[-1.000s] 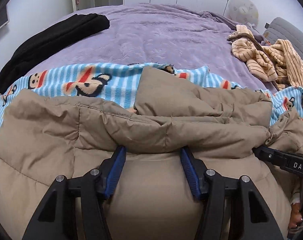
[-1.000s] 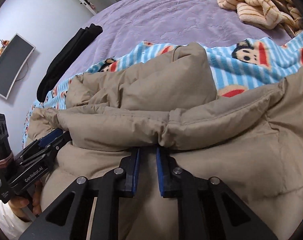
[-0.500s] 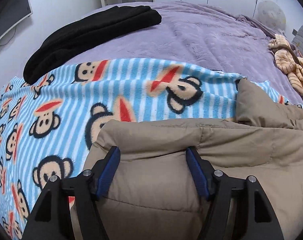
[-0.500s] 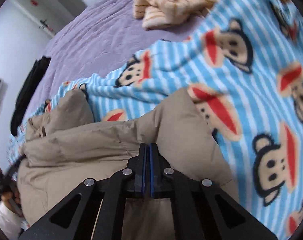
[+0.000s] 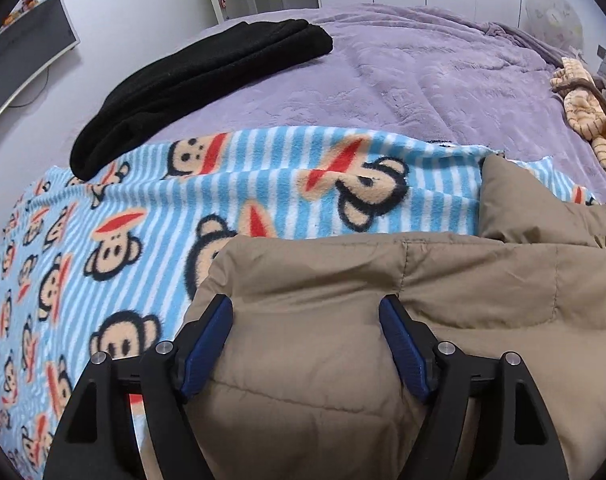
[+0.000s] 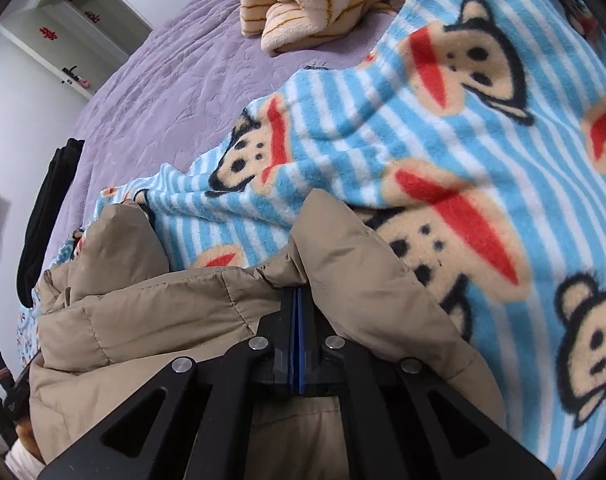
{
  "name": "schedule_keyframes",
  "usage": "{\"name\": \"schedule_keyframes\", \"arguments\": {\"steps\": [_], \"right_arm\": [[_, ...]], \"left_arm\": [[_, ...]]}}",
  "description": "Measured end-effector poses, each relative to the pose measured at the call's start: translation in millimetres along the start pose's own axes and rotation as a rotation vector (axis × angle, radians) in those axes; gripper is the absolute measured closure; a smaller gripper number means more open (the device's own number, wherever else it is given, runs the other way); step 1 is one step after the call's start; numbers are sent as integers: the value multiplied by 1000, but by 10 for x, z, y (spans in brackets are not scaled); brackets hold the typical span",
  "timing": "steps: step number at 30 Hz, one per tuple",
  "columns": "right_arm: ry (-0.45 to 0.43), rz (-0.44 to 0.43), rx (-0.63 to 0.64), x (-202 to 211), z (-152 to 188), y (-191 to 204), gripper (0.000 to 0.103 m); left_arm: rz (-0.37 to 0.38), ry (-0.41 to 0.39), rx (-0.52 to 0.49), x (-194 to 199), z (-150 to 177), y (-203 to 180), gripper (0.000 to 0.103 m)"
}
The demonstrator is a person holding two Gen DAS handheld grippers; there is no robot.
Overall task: Fold large clothes
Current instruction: 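Open both grippers and withdraw them from the folded jacket, then move both grippers to the side edge of the folded jacket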
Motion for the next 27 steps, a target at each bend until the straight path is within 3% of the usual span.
{"name": "schedule_keyframes", "arguments": {"steps": [7,12,14,17,21,27], "right_arm": [[-50,112,144,593,378,280,99],[-77,77,109,1059,821,233,98],[-54,65,97,1149,1012,205,97],[-5,78,83,1184,1331,148,95],[3,125,100,1265,1654,124,95],[23,90,27,1460,1918,46,95]], "left_arm": [[16,-30,11,622,381,243,26],[-11,13,56,815,807,491,26],[-24,67,68,784,1005,574,26],[-17,88,86,842,1247,658,26],[-17,118,80,980,1431,659,26],[16,176,93,1154,1601,626,26]]}}
Point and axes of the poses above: each gripper's, at about its wrist camera, not at the fingertips, and x roughly against the way its jaws point, y to its left, z to its underside, the point moved 2 cm from there along -x, roughly the way its jaws point, and after that the axes turned 4 degrees about x, right-handed, at the moved point
